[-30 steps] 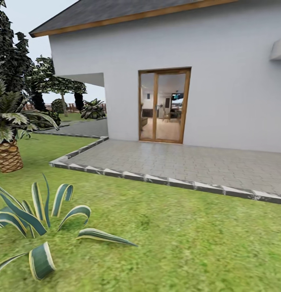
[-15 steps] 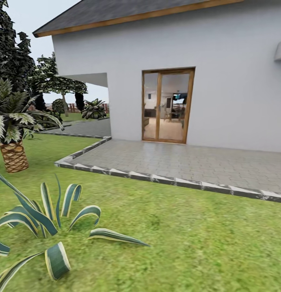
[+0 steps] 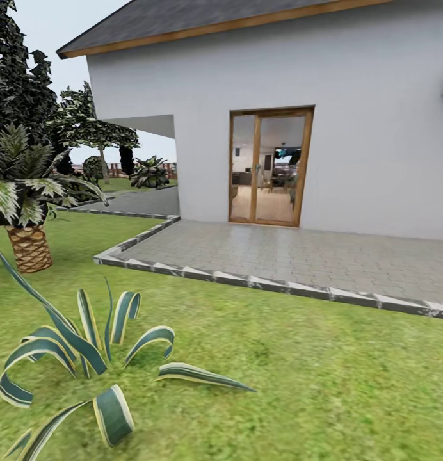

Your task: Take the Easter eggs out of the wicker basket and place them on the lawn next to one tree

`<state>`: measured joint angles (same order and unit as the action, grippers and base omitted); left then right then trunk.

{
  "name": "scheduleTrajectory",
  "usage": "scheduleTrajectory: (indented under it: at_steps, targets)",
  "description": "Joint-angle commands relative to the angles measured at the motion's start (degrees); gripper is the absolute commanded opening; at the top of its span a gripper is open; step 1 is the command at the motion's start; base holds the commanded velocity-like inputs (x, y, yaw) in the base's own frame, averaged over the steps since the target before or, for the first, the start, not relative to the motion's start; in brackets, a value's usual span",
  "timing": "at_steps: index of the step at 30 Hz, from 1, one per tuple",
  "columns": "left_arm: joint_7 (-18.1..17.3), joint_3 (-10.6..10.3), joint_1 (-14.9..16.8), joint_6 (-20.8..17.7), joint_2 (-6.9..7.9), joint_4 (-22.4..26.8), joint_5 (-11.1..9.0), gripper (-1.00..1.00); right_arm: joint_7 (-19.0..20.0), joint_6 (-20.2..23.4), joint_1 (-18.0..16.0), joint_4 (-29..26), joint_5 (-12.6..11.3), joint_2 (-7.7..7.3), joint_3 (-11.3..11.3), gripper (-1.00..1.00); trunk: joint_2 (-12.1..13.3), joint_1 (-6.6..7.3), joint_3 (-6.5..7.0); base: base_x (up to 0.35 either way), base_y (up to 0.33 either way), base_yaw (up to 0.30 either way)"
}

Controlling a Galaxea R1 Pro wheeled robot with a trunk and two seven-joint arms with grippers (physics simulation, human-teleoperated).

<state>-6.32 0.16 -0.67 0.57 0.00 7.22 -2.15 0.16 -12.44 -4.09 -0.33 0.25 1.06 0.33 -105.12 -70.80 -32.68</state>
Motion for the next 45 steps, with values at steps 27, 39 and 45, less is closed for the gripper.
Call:
scheduleTrajectory:
  at_steps: [27, 39, 45]
  targets:
    - [-0.18, 0.04, -0.03, 0.05, 0.34, 0.08, -0.22, 1.00, 0.02, -0.21, -0.04, 0.06, 0.02, 0.00, 0.02, 1.00, -0.02, -0.01, -0.05, 0.006, 0.152, 0.000]
    - [-0.18, 0.04, -0.03, 0.05, 0.35, 0.08, -0.22, 1.00, 0.02, -0.21, -0.04, 0.06, 0.02, 0.00, -0.02, 1.00, -0.02, -0.01, -0.05, 0.000, 0.295, 0.000]
    - [-0.18, 0.08, -0.03, 0.05, 0.35, 0.08, -0.22, 1.00, 0.02, -0.21, -0.04, 0.06, 0.02, 0.03, -0.01, 1.00, -0.02, -0.01, -0.05, 0.000, 0.285, 0.000]
